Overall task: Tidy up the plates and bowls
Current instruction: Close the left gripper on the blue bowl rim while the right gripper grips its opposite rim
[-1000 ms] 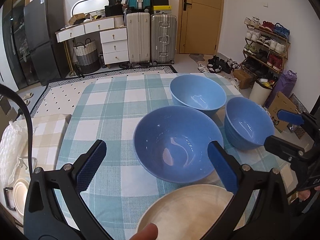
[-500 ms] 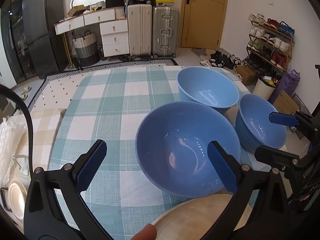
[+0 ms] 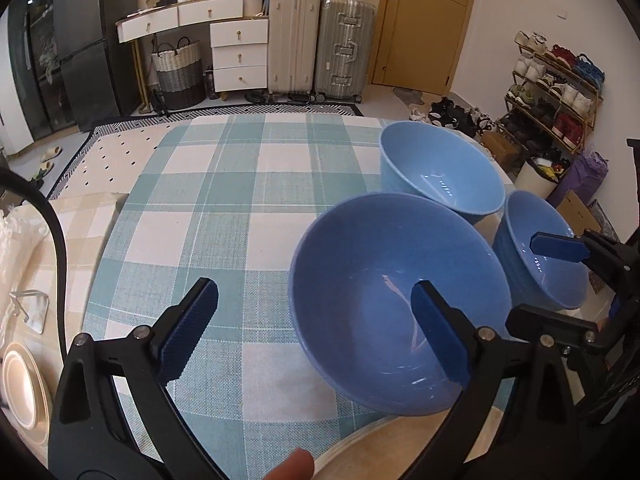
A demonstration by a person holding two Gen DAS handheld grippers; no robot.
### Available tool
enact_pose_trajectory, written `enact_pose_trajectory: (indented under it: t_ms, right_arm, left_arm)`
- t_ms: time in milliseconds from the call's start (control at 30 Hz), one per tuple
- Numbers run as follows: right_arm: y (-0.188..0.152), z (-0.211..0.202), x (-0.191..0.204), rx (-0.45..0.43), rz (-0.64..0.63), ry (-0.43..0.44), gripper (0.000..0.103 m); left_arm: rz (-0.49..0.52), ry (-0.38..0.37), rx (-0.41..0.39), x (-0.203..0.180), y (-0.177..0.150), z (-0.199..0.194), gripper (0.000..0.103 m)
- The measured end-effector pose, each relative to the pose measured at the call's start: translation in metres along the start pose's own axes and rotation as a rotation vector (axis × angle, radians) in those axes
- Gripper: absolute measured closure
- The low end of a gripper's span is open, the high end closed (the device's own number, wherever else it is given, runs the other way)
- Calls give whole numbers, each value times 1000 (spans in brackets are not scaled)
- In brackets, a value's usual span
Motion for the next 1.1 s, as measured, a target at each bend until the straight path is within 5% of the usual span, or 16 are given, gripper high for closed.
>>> enact_pose_trajectory:
  t_ms: [233,533,667,1100]
  right_arm:
    - [0,15,-1,32,10,11,2]
    - [-2,32,2,71,2,18,10]
    - [-4,41,3,96,-2,20,24]
    - [-5,54,4,117,-12,-5,40]
  left_arm:
    - [-23,-22,12,8,-3,11,9]
    - [-38,-47,58,10,-8,32,26]
    - [-44,-59,77,11,-13,39,33]
    - [-34,-70,125,9,-23,54,58]
Point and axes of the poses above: each gripper's, at about its wrist camera, not at the fingertips, and z roughly the way its jaws point, x to its left, y to its top, the point moved 9 cm from there along z, roughly the way its jaws point, and after that the axes turned 11 degrees about -y, right-handed, at the moved point
